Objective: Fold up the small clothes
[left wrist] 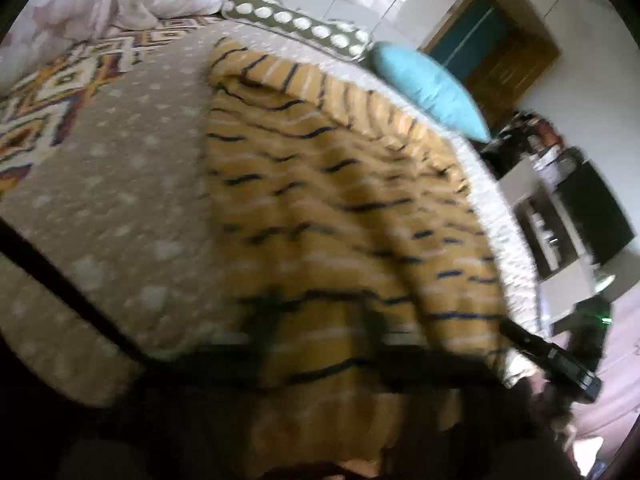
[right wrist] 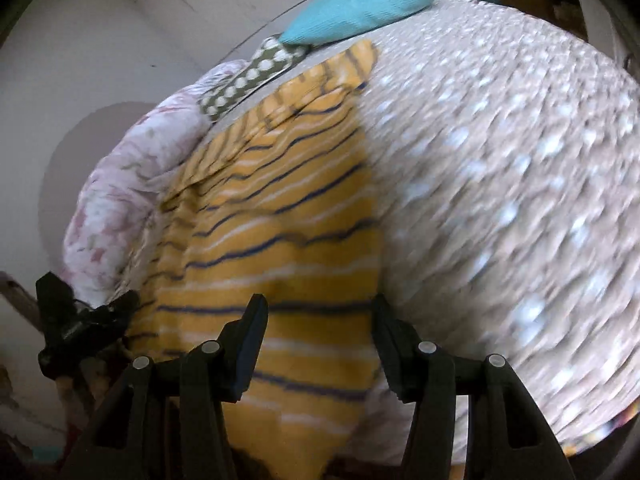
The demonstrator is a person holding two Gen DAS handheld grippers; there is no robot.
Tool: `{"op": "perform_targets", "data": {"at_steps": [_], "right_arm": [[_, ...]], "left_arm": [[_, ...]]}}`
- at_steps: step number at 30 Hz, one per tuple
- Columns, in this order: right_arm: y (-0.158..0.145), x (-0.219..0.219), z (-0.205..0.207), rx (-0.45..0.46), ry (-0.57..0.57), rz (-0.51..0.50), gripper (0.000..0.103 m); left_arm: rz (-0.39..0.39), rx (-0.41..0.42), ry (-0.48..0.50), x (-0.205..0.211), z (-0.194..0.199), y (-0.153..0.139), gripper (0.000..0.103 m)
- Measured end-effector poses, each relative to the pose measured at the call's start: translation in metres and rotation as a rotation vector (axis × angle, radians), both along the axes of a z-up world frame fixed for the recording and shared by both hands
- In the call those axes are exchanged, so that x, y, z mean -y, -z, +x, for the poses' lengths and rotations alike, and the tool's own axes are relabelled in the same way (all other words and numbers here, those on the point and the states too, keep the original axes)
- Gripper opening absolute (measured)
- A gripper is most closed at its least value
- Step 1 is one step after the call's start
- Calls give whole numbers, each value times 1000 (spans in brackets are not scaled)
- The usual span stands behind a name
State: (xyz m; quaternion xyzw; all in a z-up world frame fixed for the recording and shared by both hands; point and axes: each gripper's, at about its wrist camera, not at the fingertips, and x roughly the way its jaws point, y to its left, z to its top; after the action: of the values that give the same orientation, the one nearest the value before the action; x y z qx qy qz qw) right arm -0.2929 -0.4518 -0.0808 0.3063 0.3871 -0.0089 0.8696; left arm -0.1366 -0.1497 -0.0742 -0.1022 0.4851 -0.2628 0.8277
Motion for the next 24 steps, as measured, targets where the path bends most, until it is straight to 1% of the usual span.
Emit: {"op": "perform_targets", "data": {"at_steps": [1, 2, 3, 5, 6, 9, 10, 11, 13, 17, 19, 21, 22, 23, 24], "right_arm": [[-2, -8, 0, -4, -15, -24, 53], [-3, -12, 0, -11, -32, -35, 34], [-2, -15, 2, -30, -55, -16, 10], [-6, -17, 0, -33, -54, -18, 10], [-10, -18, -4, -35, -66, -26, 10], [-19, -21, -22, -38, -100, -41, 9], [-18, -22, -28, -50, -108, -49, 9], [-15, -25, -34, -66, -115, -55, 9], [-8, -29, -42, -99, -119, -78, 9], [0, -31, -52, -129, -125, -97, 10], [-1, -30, -57, -143, -132, -112, 10], [-1, -27, -66, -153, -125, -135, 10], [0, -25, -70, -158, -119, -137, 10], [1, -23, -72, -159, -113, -134, 11], [2, -19, -74, -157, -101, -124, 14]], "left_arm": [[-24, -20, -13, -7, 2, -1, 7], [-59, -38, -33, -15, 3, -2, 6], [-79, -49, -65, -25, 5, -8, 6], [-70, -28, -102, -40, 1, -21, 5], [-54, -9, -116, -47, -3, -29, 5], [-17, 26, -136, -63, -19, -42, 5], [-5, 25, -144, -67, -23, -42, 0], [24, 19, -160, -72, -29, -40, 0], [48, 5, -170, -80, -35, -33, 0], [25, -37, -176, -96, -39, -23, 1], [35, -17, -190, -102, -41, -23, 1], [63, 14, -203, -103, -41, -24, 12], [74, 25, -208, -102, -41, -25, 24], [77, 37, -210, -100, -41, -25, 40], [73, 38, -210, -98, -40, -25, 48]]}}
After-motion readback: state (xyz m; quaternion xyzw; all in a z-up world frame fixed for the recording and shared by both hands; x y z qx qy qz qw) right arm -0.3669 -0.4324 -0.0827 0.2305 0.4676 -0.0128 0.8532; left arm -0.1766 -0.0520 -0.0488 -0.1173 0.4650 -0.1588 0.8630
